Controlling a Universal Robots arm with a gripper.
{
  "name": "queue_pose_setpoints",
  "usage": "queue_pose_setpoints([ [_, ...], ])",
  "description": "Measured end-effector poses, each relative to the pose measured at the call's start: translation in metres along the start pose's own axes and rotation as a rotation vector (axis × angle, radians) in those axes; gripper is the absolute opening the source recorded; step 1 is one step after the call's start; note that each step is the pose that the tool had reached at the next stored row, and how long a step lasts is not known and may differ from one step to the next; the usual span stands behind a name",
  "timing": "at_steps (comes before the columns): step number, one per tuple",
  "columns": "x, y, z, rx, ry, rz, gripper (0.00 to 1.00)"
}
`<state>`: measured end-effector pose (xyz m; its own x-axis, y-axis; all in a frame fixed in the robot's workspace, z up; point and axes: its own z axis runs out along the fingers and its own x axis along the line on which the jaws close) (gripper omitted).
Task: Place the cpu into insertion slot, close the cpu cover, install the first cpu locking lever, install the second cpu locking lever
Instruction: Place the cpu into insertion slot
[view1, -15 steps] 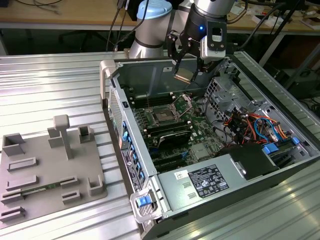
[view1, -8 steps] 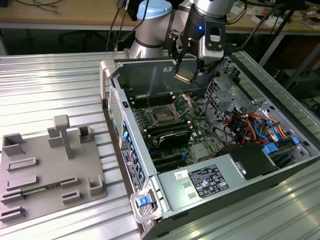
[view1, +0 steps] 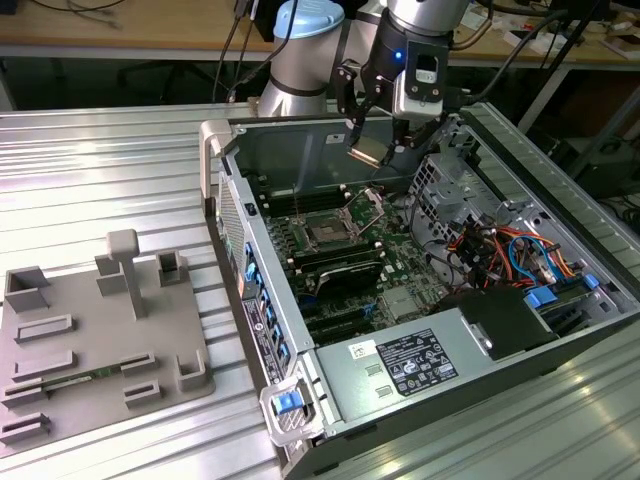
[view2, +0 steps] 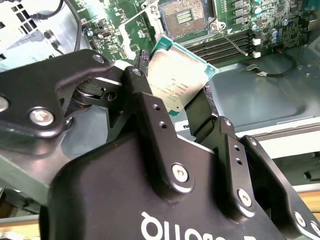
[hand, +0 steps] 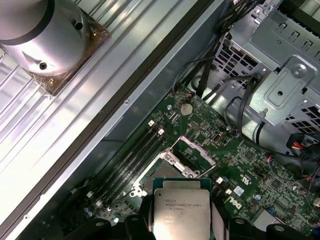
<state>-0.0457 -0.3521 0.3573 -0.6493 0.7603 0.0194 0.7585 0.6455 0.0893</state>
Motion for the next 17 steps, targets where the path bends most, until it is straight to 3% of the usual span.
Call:
queue_pose_setpoints([
  [17,0.0,0.0,0.0004,-0.0014,-0.0062,0.069,0.55],
])
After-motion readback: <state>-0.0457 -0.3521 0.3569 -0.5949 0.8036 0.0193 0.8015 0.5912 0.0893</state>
